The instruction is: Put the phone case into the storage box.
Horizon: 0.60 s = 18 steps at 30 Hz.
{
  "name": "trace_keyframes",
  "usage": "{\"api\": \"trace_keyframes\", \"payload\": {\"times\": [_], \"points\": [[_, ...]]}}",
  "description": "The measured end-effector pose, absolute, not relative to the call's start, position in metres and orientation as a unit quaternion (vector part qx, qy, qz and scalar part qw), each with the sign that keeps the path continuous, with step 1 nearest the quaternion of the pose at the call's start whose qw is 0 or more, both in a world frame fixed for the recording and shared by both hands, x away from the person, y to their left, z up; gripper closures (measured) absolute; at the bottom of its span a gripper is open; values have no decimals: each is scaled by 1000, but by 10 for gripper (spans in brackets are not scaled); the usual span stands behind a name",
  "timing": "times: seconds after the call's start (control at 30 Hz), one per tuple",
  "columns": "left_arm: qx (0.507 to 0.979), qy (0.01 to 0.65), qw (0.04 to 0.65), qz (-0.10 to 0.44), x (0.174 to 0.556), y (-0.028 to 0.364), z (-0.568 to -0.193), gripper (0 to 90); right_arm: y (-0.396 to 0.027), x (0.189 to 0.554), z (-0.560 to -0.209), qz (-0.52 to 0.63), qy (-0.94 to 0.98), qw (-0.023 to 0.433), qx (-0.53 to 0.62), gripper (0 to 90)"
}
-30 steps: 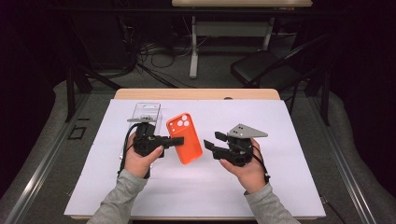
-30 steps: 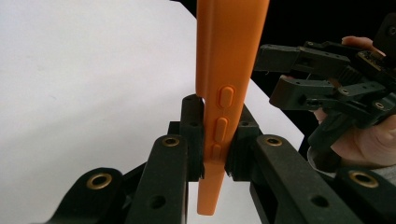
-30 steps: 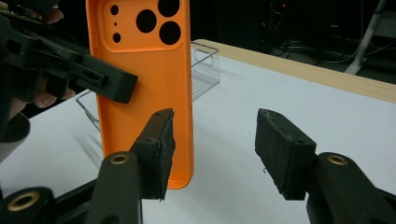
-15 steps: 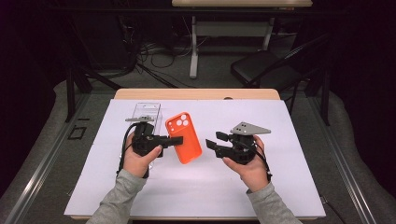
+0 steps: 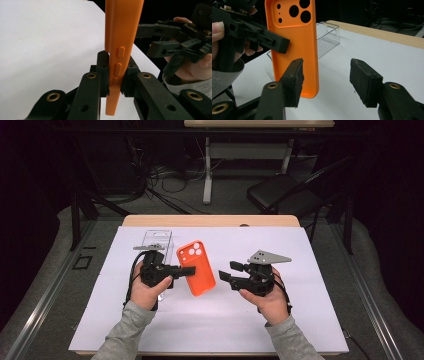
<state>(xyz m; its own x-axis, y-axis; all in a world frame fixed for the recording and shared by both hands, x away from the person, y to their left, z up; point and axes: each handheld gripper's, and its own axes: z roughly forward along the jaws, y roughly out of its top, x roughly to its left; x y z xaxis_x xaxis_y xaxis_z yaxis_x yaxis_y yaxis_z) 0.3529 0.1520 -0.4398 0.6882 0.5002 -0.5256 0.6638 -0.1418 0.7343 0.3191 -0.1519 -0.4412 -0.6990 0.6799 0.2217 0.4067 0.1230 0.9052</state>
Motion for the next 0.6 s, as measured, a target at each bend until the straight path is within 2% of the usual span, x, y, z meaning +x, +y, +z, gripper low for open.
{"api": "trace_keyframes", "payload": {"times": [0.2, 0.5, 0.6], "points": [[751, 388, 529, -74, 352, 154, -438, 803, -154, 321, -441, 559, 734, 104, 371, 396], [751, 387, 530, -71, 352, 157, -435, 803, -157, 322, -440, 567, 731, 119, 360, 376], [751, 387, 530, -71, 352, 157, -435, 803, -158, 322, -439, 568, 732, 105, 361, 365]]}}
